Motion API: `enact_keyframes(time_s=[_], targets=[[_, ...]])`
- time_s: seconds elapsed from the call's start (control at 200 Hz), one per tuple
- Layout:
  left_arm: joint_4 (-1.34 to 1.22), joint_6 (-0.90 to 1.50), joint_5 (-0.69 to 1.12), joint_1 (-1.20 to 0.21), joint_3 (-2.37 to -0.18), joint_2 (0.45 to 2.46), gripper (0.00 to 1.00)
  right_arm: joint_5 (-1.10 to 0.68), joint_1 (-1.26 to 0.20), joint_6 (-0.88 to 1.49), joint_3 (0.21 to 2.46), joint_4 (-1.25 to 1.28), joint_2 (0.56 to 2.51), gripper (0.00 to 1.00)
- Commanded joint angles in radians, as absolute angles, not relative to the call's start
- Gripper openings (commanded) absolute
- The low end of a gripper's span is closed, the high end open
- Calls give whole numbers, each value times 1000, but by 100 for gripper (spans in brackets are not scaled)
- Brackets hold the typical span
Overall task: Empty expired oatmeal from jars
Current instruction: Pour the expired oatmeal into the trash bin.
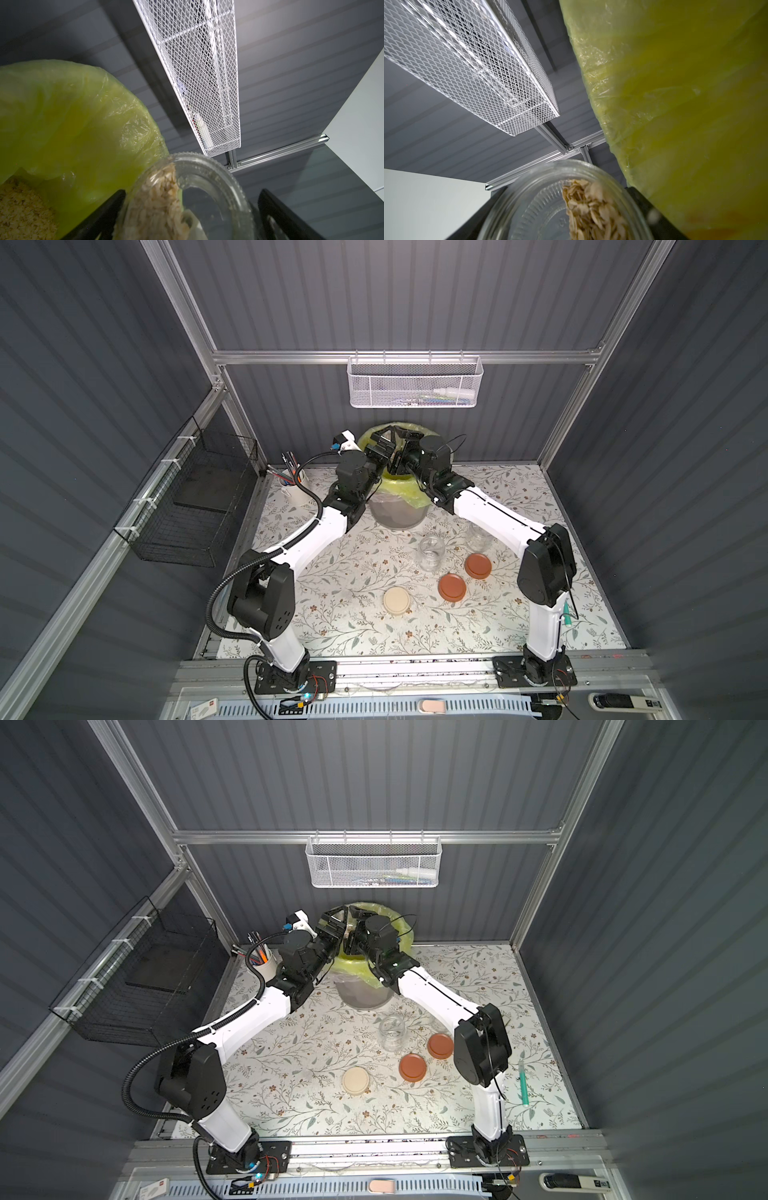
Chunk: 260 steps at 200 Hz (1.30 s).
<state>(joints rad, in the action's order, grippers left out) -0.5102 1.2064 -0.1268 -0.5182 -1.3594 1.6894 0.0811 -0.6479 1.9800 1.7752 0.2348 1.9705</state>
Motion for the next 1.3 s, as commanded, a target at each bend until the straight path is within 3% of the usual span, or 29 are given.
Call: enact_keyframes(time_s=[0.0,1.041,1.166,1.241,1.296], targets=[[-522,1168,-141,-524,-1348,1711,100,74,-648,1991,1824,301,1971,51],[-546,1175,-190,-526,-1393,1769,99,50,-649,1993,1830,341,1991,50],[-541,1167,-198,-526,-1394,1762,92,48,-650,1992,1822,346,1989,50],[-539,1166,-198,-526,-1397,1763,81,44,-648,1993,1824,355,1993,50],[-538,1168,-198,-526,-1401,1768,78,41,-648,1990,1824,357,1993,50]])
